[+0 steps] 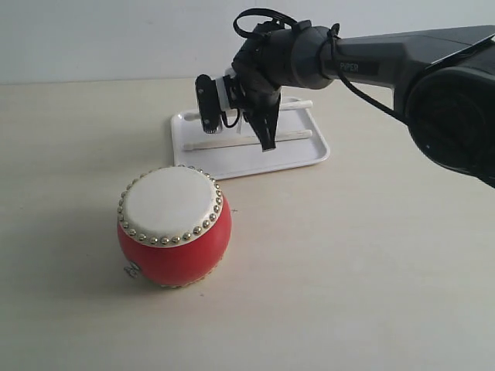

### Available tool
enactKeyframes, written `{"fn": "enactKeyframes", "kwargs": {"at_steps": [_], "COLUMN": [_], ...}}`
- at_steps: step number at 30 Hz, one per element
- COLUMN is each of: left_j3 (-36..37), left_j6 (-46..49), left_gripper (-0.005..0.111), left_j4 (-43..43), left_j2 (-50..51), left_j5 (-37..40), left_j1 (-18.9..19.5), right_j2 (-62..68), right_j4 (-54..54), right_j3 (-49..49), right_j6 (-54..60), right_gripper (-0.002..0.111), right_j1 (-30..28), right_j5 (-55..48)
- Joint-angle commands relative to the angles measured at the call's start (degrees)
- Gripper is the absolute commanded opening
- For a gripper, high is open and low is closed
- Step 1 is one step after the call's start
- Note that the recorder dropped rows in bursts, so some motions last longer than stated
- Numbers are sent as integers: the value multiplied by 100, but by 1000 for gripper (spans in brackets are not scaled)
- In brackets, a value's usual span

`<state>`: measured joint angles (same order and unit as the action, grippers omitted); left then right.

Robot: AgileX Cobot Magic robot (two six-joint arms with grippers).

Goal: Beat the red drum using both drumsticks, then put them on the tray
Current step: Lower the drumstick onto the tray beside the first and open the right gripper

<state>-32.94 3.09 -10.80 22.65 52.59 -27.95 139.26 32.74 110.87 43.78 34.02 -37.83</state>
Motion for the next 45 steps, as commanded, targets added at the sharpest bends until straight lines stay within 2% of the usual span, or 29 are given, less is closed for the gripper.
{"fn": "enactKeyframes", "kwargs": {"at_steps": [1, 18, 27, 35, 45], "left_j3": [24, 24, 24, 24, 24], "left_j6": [-39, -17, -17, -17, -17], "left_gripper": [0, 0, 0, 0, 0], "left_j4": [10, 10, 10, 10, 10], "left_j2": [-26, -26, -26, -26, -26], "left_j5": [-34, -34, -79, -79, -79], "left_j1": [-3, -3, -3, -3, -3], "right_j2": [60, 155, 155, 155, 155], "right_j4": [33, -130, -412, -505, -407], "right_j3": [34, 34, 34, 34, 34], "right_j6": [-216, -809, -710, -595, -595], "right_gripper": [0, 0, 0, 15, 16], "right_j1": [-7, -7, -7, -7, -7], "right_j5": [171, 166, 168, 115, 30]}}
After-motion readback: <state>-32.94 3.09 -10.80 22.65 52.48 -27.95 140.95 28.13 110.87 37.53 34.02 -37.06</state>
